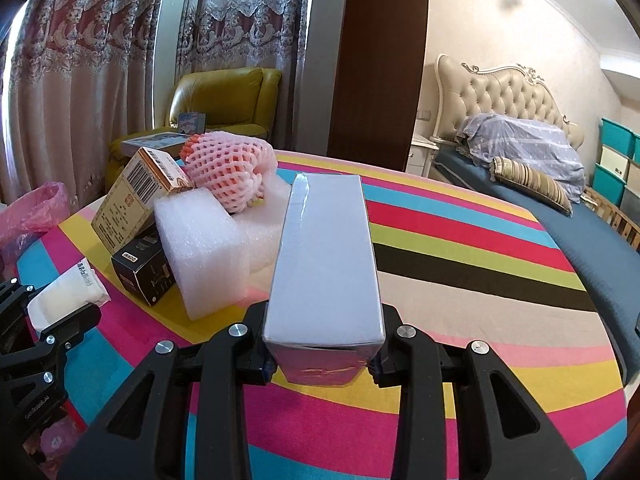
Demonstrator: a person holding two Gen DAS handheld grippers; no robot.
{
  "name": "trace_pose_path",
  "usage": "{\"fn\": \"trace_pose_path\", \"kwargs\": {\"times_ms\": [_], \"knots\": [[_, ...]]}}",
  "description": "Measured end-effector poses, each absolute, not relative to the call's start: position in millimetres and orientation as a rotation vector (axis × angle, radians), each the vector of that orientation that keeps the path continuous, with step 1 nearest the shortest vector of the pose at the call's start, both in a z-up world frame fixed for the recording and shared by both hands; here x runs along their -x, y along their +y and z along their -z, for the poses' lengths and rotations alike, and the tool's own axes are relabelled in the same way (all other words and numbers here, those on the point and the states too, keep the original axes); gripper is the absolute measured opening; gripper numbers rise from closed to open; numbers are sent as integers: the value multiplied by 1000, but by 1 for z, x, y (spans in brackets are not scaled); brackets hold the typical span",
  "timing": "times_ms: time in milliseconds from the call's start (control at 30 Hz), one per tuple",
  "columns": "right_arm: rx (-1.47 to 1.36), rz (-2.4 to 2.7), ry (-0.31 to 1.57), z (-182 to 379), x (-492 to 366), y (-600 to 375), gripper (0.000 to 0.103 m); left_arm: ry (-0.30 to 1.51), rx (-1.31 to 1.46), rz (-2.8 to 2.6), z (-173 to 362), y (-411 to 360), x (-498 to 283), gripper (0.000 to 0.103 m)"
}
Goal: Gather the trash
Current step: 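Lift the white packet and white box off the table with both tools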
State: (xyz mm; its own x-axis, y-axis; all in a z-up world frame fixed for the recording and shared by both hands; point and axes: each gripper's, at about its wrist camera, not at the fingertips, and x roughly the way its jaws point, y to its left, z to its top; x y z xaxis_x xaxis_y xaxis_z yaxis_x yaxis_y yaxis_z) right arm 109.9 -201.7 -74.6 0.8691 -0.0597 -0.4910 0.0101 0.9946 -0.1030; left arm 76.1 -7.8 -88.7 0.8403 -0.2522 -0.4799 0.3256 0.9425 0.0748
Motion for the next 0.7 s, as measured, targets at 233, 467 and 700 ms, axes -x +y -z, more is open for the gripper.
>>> {"fn": "trace_pose_path", "kwargs": {"times_ms": [233, 467, 700], "knots": [[109, 34, 507, 70, -107, -199, 33, 470, -148, 300, 87, -7, -75, 37], [116, 17, 469, 63, -99, -193, 33, 435, -120, 280, 81, 1, -69, 37], [116, -91, 414, 54, -84, -176, 33, 395, -50, 232, 69, 25, -67, 37]]}}
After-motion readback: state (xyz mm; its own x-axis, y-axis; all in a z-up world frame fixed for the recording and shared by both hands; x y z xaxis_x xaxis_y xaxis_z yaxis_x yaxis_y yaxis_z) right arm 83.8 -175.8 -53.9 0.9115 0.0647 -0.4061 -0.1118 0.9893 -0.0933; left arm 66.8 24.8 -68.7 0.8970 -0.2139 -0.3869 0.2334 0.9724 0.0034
